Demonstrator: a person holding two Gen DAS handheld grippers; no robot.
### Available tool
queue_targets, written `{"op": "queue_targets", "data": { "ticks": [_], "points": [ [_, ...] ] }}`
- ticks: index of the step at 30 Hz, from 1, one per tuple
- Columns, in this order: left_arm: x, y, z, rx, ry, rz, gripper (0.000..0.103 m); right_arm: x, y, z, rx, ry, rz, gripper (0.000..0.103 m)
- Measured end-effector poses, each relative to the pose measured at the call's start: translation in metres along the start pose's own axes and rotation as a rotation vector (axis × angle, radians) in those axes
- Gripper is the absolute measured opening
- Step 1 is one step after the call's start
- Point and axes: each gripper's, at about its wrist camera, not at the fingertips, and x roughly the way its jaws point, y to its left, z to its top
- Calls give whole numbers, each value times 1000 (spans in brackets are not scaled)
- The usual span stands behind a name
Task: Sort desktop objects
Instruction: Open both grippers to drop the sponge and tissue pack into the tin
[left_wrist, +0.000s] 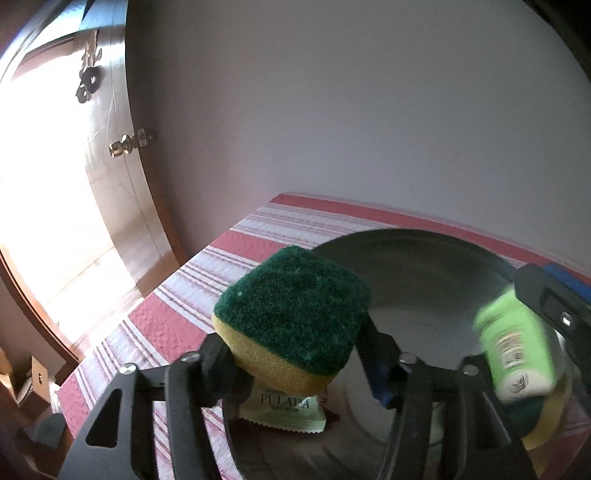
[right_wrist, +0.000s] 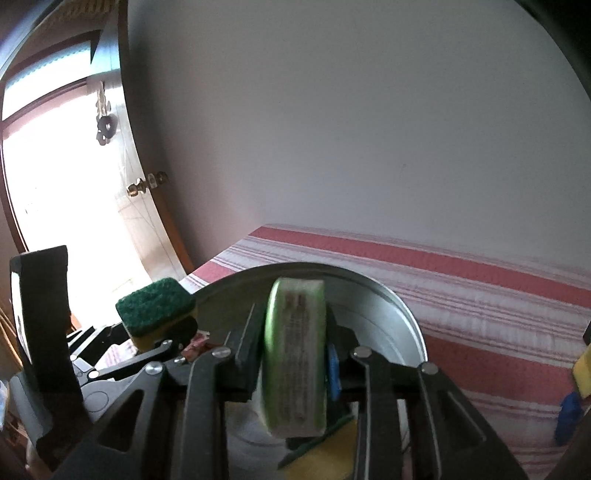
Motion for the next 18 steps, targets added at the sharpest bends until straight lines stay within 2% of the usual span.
{"op": "queue_targets", "data": {
  "ticks": [1,2,5,8,10,18],
  "points": [
    [0,-1,0,2,-2,2,68,-3,-2,-1,6,-15,-13,71],
    [-2,-1,0,-2,-10,6,75,-9,-5,-3,21,-44,-27,82],
    [-8,0,-1,-19,-44,38,84,-21,-12,-3,50,-95,-32,84],
    [-10,-2,-3,-11,-56,47,84,-30,-20,-3,75,-136,-52,94],
    [-8,1,-4,-4,-62,57,84,-32,-20,-3,83,-149,-59,98],
    [-10,-2,-7,5,-62,67,85,-37,-21,-3,79,-164,-91,99]
  ]
}}
